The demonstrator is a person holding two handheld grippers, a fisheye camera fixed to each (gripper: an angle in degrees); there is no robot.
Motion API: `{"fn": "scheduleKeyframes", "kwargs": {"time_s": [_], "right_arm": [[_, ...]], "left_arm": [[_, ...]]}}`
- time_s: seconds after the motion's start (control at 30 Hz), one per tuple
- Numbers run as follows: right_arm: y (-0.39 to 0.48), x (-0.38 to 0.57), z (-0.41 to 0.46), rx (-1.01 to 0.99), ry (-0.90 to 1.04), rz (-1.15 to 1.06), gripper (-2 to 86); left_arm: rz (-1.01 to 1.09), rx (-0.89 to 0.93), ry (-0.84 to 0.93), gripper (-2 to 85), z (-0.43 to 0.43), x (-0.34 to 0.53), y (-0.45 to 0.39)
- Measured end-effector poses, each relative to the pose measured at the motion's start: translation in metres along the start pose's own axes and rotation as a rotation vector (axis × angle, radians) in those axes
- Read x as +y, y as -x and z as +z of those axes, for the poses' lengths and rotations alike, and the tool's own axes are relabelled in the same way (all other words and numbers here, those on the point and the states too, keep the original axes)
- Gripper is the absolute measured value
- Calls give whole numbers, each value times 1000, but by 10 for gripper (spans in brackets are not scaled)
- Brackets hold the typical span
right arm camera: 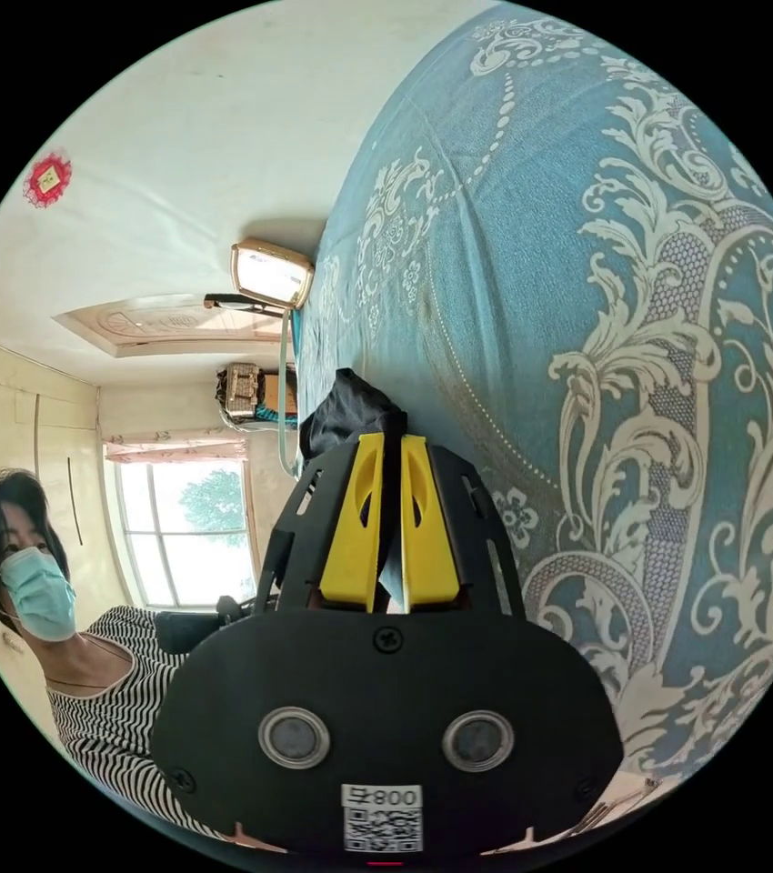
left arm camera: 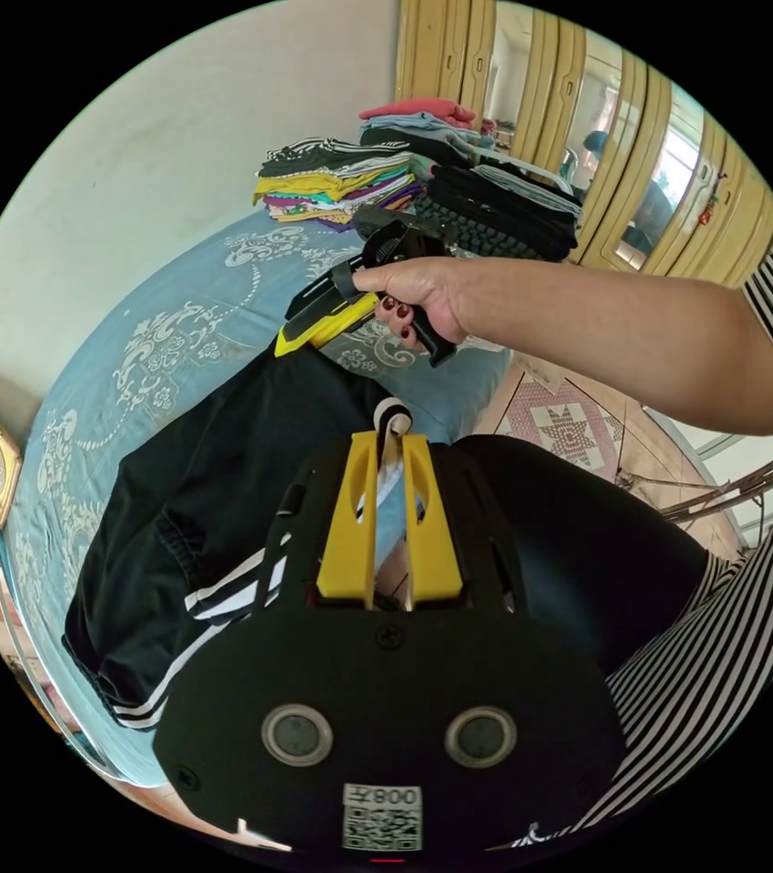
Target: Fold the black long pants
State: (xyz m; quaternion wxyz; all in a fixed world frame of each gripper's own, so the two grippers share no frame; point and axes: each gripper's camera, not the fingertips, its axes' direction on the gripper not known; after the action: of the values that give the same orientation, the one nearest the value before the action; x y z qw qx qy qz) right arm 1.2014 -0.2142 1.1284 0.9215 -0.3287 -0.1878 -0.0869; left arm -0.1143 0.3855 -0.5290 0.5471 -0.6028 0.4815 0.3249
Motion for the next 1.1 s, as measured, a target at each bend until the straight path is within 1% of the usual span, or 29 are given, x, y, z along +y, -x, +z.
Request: {"fn": "scheduleKeyframes", "kwargs": {"time_s": [0.2, 0.4, 0.5, 0.67, 0.87, 1.1], "right_arm": [[17, 20, -7, 60, -36, 28, 27], [54, 32, 7, -3, -84, -7, 28], [86, 29, 25, -41, -93, -66, 29], [140, 17, 69, -104, -86, -160, 27], [197, -3, 148, -161, -32, -230, 27], [241, -36, 263, -158, 70, -236, 27]], "left_arm": [[8, 66, -49, 44, -40, 11, 3], [-52, 101, -141, 43, -103, 44, 40], [-130, 140, -215, 43, -142, 70, 76], [-337, 269, -372, 44, -209, 135, 156], [-532, 328, -513, 45, -270, 223, 236], [-779, 389, -649, 47, -312, 327, 327]]}}
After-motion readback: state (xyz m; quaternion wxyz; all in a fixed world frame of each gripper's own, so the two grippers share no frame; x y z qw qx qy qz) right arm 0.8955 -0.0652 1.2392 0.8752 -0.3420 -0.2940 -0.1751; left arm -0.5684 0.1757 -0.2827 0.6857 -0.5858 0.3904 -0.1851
